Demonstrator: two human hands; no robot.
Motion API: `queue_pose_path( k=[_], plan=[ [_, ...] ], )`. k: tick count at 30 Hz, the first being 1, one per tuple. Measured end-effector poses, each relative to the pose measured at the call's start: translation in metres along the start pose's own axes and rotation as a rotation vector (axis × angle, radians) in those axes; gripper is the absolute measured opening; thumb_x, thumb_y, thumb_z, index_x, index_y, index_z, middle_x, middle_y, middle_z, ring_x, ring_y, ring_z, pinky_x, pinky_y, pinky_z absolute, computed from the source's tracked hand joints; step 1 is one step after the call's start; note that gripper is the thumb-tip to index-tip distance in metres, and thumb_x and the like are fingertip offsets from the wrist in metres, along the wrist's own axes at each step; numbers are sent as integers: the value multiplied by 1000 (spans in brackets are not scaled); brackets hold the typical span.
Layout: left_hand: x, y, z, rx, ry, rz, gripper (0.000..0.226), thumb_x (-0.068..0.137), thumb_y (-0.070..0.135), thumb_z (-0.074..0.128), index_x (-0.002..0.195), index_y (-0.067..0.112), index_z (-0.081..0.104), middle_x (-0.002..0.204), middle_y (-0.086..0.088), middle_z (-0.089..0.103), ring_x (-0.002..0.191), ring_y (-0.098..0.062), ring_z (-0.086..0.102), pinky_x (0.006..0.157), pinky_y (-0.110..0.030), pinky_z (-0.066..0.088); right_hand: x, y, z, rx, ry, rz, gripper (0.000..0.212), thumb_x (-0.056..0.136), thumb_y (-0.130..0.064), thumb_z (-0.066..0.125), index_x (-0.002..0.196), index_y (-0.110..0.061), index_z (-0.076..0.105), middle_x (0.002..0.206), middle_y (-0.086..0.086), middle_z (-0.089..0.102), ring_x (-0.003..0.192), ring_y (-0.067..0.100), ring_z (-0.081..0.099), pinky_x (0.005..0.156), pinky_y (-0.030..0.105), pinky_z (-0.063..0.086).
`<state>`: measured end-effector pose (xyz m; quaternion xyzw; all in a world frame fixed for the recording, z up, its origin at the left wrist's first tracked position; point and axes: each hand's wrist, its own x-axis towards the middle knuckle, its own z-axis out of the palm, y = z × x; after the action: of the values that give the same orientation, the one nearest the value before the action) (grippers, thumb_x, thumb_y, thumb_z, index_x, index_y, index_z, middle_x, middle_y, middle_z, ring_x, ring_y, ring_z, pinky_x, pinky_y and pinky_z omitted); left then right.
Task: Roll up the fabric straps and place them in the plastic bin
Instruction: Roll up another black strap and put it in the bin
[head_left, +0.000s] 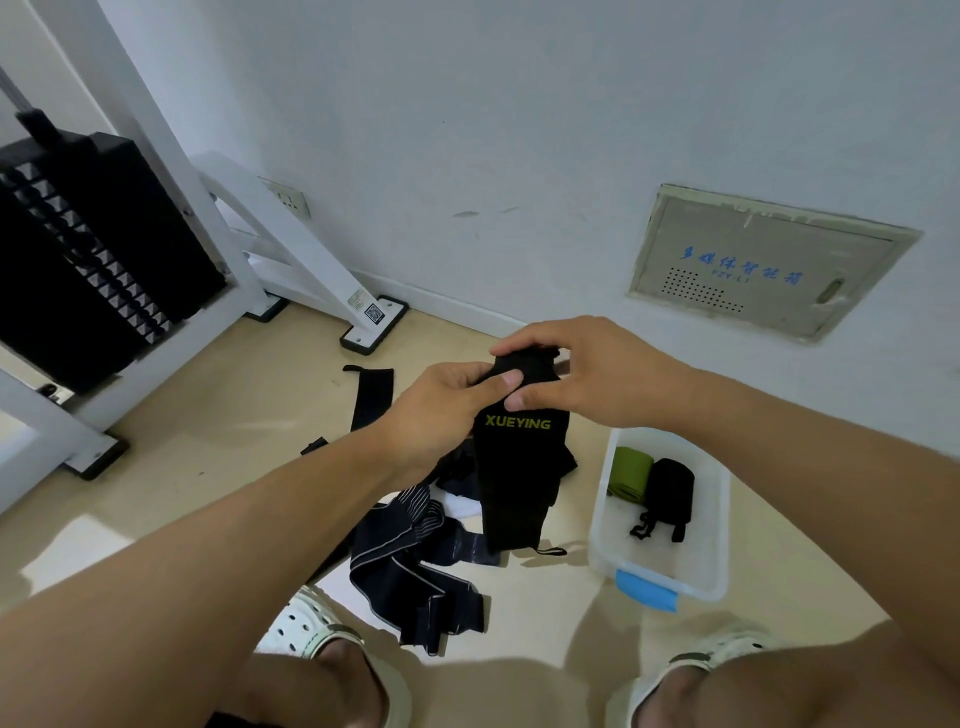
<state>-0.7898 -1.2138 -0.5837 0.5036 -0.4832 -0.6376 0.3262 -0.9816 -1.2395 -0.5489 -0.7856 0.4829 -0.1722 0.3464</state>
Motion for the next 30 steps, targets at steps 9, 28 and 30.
queue_pose_path(
  k=[9, 28, 30],
  plan=[
    [1, 5, 1, -133, 189, -58, 51, 84, 24, 84, 120, 9, 51, 100, -19, 77, 83, -25, 75, 89, -44, 62, 6, 0, 1, 233, 79, 86, 49, 73, -14, 90, 113, -33, 69, 107, -8, 76, 95, 7, 71, 92, 27, 53],
    [-3, -1, -19, 151, 153, 51, 23, 78, 7, 88, 93, 11, 71, 80, -7, 70, 77, -16, 74, 74, -28, 62, 9, 7, -3, 570, -36, 206, 34, 86, 7, 73, 106, -18, 64, 106, 2, 77, 94, 18, 70, 93, 34, 54],
    [-4, 2, -18, 227, 166, 95, 23, 79, 11, 88, 94, 14, 70, 81, -5, 71, 73, -10, 71, 69, -18, 57, 9, 5, -4, 566, 2, 225, 33, 85, 4, 75, 106, -19, 65, 106, 1, 72, 86, 14, 69, 84, 30, 56]
  ],
)
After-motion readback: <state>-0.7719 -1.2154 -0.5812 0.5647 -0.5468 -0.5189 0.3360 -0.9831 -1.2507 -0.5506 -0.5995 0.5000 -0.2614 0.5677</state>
